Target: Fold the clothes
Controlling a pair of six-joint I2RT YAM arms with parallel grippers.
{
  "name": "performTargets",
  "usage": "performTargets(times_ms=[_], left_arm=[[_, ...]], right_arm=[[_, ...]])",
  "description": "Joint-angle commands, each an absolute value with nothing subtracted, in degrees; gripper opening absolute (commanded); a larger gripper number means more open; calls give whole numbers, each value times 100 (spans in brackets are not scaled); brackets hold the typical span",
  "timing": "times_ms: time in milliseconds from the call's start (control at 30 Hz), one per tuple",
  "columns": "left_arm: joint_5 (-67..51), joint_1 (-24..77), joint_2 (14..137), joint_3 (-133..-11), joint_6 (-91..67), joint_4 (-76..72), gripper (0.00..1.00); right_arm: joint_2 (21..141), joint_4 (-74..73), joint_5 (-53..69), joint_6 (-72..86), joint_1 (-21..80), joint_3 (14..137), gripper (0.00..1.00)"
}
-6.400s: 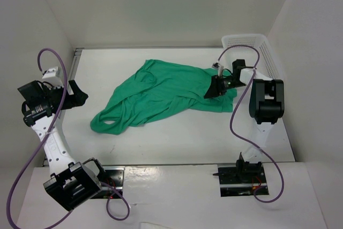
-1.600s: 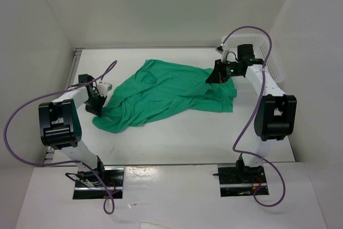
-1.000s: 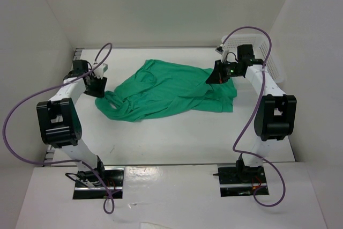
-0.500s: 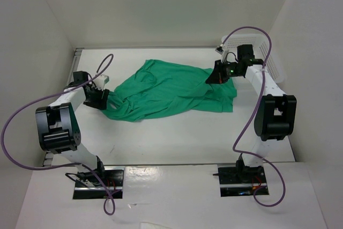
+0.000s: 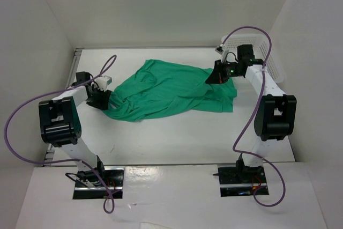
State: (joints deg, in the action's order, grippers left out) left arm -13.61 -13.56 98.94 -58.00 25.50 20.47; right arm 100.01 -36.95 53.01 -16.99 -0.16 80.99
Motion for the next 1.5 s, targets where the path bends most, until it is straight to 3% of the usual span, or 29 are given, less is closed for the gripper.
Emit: performTargets(times_ms=[0,600,1033,1167,1200,1267,1333,1467], left_arm=[[-1424,-1327,10063,-5994,2742,1829,63],[-1371,-1327,10028,-6170,3304,2048,63],[-1424,-1327,10477,-6275,3665,2153,50],[-1424,-1327,10529,-6275,3665,2153,37],[-1424,-1327,10529,-6275,3665,2153,23],[-1424,-1327,10529,-6223,3665,2206,12],[-1424,-1379,10450,-6170,3665,2267,5],[-1424,-1380,10100,-6117,3665,2486,2]], right_arm=[[9861,-3788,5458,-1828,-44,8086,2],[9914,-3788,5511,-1828,-44,8086,3],[9914,-3841,5563,-1828,-44,8086,3],[9914,-3841,5563,-1828,-44,8086,3],[9966,-3841,5563,-1828,-44,8086,3],[9967,-3894,5563,-1881,-44,8086,3],[9967,-3894,5511,-1881,-44,8086,3],[9853,-3894,5449,-1881,-44,8139,3]])
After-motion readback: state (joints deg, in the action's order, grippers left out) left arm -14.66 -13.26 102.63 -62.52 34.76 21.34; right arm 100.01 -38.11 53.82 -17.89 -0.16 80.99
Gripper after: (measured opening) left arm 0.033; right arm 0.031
